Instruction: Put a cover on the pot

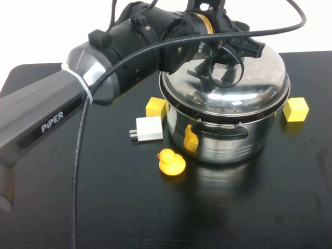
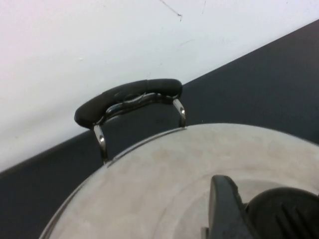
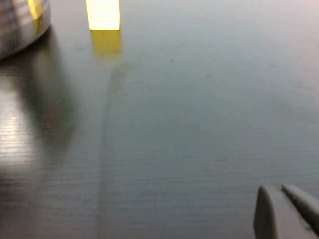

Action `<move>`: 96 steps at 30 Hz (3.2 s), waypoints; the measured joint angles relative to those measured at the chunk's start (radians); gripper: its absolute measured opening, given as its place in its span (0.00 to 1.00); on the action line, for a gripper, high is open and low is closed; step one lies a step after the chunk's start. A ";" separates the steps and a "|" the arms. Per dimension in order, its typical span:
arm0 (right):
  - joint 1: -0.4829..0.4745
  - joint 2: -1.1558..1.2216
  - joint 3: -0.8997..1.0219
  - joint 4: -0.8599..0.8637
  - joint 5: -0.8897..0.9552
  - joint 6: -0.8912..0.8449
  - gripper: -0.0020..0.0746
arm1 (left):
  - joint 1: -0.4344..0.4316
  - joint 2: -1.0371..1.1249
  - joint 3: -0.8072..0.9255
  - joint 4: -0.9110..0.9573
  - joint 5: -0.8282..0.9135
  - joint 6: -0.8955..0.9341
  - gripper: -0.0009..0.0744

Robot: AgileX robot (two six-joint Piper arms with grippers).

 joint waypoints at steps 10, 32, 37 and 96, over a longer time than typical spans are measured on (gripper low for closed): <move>0.000 0.000 0.000 0.000 0.000 0.000 0.02 | 0.000 -0.004 0.088 0.027 -0.116 -0.002 0.43; 0.000 0.000 0.000 0.000 0.000 0.000 0.02 | -0.007 -0.044 0.109 0.116 -0.031 -0.022 0.43; 0.000 0.000 0.000 0.000 0.000 0.000 0.02 | -0.007 -0.038 0.109 0.106 -0.032 -0.028 0.43; 0.000 0.000 0.000 0.000 0.000 0.000 0.02 | -0.007 -1.016 0.548 0.389 0.240 -0.235 0.01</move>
